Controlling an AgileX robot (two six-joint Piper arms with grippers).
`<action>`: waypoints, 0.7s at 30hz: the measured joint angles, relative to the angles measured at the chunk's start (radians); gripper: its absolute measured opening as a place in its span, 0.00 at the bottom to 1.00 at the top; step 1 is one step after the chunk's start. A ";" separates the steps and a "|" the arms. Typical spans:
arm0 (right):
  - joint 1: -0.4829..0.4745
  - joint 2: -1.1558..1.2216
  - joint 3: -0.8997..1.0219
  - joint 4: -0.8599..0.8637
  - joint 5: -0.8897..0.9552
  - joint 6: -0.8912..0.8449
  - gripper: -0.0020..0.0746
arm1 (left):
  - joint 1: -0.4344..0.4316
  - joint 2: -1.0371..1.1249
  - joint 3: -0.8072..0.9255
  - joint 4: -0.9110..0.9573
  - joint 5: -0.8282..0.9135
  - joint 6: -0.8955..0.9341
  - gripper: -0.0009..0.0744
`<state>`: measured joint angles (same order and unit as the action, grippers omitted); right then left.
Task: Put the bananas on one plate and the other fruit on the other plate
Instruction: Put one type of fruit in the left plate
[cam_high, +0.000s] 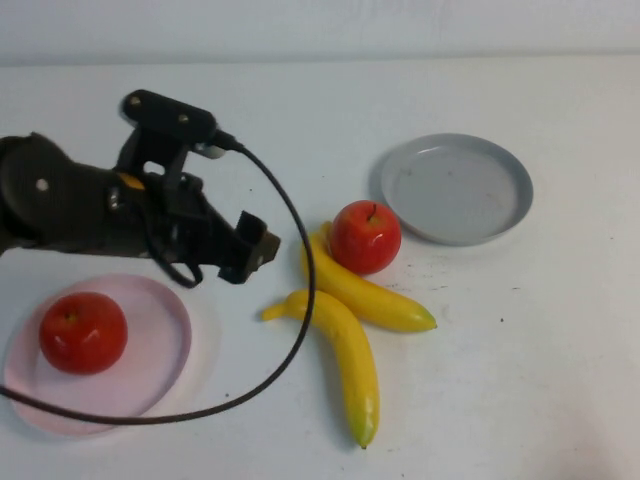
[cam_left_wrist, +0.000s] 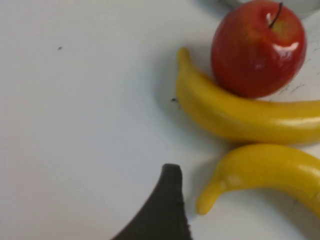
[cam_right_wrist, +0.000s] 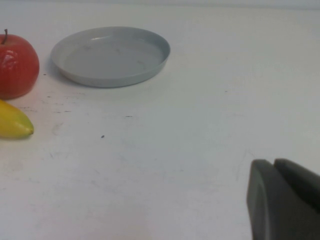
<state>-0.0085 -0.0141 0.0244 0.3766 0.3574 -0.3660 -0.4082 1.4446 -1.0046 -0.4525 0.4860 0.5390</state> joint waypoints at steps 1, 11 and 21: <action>0.000 0.000 0.000 0.000 0.000 0.000 0.01 | -0.012 0.024 -0.028 -0.010 0.000 0.011 0.90; 0.000 0.000 0.000 0.000 0.000 0.000 0.01 | -0.095 0.277 -0.285 -0.044 0.087 0.280 0.90; 0.000 0.000 0.000 0.000 0.000 0.000 0.01 | -0.159 0.357 -0.308 -0.138 -0.001 0.678 0.90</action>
<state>-0.0085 -0.0141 0.0244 0.3766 0.3574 -0.3660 -0.5676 1.8020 -1.3122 -0.5907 0.4849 1.2170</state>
